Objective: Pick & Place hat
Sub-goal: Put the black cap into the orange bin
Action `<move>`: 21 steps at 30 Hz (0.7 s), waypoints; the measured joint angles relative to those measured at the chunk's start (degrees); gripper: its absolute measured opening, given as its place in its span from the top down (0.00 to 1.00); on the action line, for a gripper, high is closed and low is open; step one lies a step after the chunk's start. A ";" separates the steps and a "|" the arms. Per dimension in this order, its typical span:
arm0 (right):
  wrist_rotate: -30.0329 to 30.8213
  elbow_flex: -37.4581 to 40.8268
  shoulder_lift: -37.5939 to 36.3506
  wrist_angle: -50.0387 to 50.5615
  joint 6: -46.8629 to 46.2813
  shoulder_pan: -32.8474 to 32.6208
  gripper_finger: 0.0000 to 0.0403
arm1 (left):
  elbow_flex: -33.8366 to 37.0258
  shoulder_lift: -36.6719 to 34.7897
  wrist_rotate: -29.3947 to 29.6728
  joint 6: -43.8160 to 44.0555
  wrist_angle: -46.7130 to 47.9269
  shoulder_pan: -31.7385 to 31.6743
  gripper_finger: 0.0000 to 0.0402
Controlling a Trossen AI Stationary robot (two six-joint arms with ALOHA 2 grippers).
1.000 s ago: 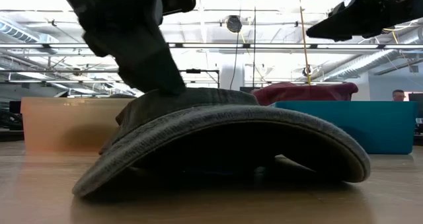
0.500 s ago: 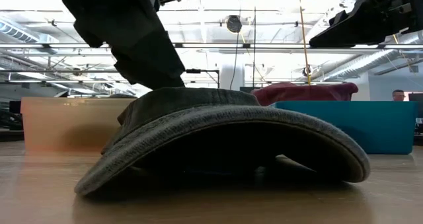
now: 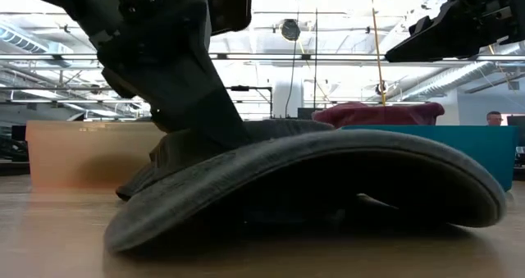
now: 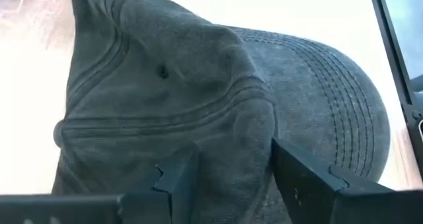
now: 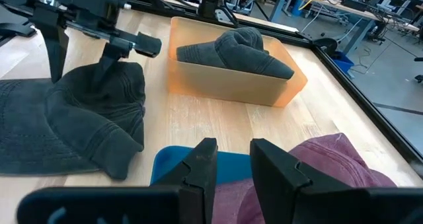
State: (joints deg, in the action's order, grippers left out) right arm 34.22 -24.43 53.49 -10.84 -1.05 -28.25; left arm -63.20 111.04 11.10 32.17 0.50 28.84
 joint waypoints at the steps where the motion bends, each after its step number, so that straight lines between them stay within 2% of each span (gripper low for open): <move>1: 0.00 0.00 0.00 0.07 -0.01 0.00 0.81 | 0.00 -0.10 0.21 -0.10 0.05 0.00 0.53; 4: 0.00 0.00 0.00 0.01 -0.03 0.00 0.81 | 0.00 -0.73 0.88 -0.63 0.03 0.02 0.53; 7: 0.00 0.00 0.00 0.01 -0.03 0.00 0.80 | 0.11 -1.61 1.02 -2.30 0.23 -0.04 0.59; 10: 0.00 0.00 0.00 0.03 -0.03 0.00 0.80 | 0.11 -1.96 1.02 -4.50 0.24 -0.04 0.71; 15: 0.00 0.02 0.00 0.51 -0.03 0.00 0.81 | 0.24 -3.52 -0.41 -8.41 0.22 -0.04 0.96; 17: 0.00 0.02 0.00 0.47 -0.03 0.00 0.81 | -0.14 -5.24 -1.12 -11.49 -0.54 0.10 0.97; 21: 0.00 0.02 0.00 0.48 -0.03 0.00 0.81 | -2.55 -11.85 -2.17 -17.05 4.32 0.51 0.98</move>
State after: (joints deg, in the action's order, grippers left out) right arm 34.22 -24.40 53.49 -10.36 -1.08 -28.25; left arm -65.75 99.20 8.93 15.13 4.82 29.35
